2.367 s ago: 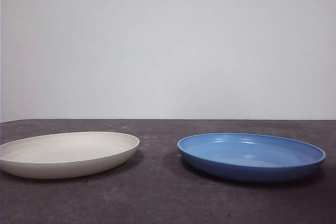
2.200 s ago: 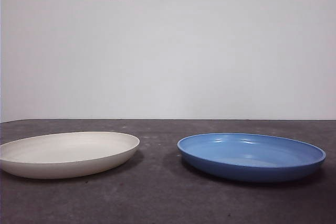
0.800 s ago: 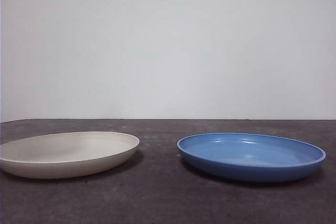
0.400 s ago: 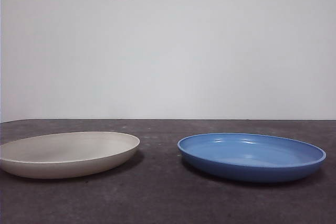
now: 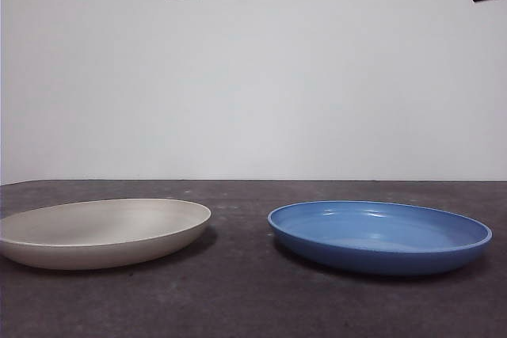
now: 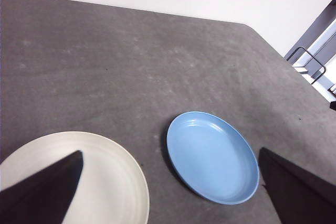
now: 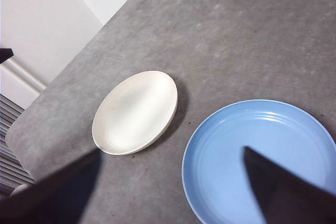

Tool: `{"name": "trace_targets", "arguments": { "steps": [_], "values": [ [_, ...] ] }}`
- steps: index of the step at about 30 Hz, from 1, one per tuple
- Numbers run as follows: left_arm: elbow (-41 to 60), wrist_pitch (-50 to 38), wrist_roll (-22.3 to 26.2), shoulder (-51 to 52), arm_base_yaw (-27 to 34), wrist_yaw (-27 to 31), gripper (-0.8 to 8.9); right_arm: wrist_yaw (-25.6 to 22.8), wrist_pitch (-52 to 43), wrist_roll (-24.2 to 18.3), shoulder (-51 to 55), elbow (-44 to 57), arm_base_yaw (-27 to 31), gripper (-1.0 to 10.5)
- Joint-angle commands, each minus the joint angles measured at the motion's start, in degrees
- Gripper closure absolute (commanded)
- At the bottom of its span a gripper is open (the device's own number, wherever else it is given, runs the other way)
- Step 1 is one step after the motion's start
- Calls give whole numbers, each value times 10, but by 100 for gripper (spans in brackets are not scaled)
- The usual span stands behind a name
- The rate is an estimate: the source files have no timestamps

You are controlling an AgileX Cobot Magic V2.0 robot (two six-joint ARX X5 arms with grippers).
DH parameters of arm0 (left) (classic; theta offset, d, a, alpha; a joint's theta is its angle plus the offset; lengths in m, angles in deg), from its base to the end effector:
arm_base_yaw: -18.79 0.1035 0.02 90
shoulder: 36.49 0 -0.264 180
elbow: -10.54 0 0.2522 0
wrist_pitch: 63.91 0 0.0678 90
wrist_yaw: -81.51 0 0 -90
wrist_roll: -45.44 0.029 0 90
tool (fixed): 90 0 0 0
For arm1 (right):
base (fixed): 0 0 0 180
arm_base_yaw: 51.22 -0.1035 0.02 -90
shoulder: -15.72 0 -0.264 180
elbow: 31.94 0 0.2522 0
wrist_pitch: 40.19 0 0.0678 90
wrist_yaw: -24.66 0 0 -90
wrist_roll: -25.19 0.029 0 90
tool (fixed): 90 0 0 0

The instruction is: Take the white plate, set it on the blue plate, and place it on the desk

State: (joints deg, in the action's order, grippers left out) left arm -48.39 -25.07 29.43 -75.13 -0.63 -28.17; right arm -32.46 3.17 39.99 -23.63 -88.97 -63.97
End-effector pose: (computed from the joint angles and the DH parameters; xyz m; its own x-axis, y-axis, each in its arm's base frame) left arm 0.1293 -0.0559 0.3255 0.7299 -0.6144 -0.2995 0.5076 0.7807 -0.3645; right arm 0.1323 0.0461 0.3075 0.6184 0.6965 -0.3639 -0.5326 0.7120 0.4577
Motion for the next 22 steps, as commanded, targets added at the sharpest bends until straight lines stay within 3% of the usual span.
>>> {"name": "trace_targets", "arguments": {
  "steps": [1,10,22],
  "values": [
    [-10,0,-2,-2,-2,-2,210,-11,-4,-7,-2,-9,-2,401],
    [-30,89,-25,-15,24,-34,223,-19,-4,-7,-2,-9,-2,393],
    [-145,199,5,-186,174,-157,223,-12,-4,-7,-2,-9,-2,393]
  ]
}}
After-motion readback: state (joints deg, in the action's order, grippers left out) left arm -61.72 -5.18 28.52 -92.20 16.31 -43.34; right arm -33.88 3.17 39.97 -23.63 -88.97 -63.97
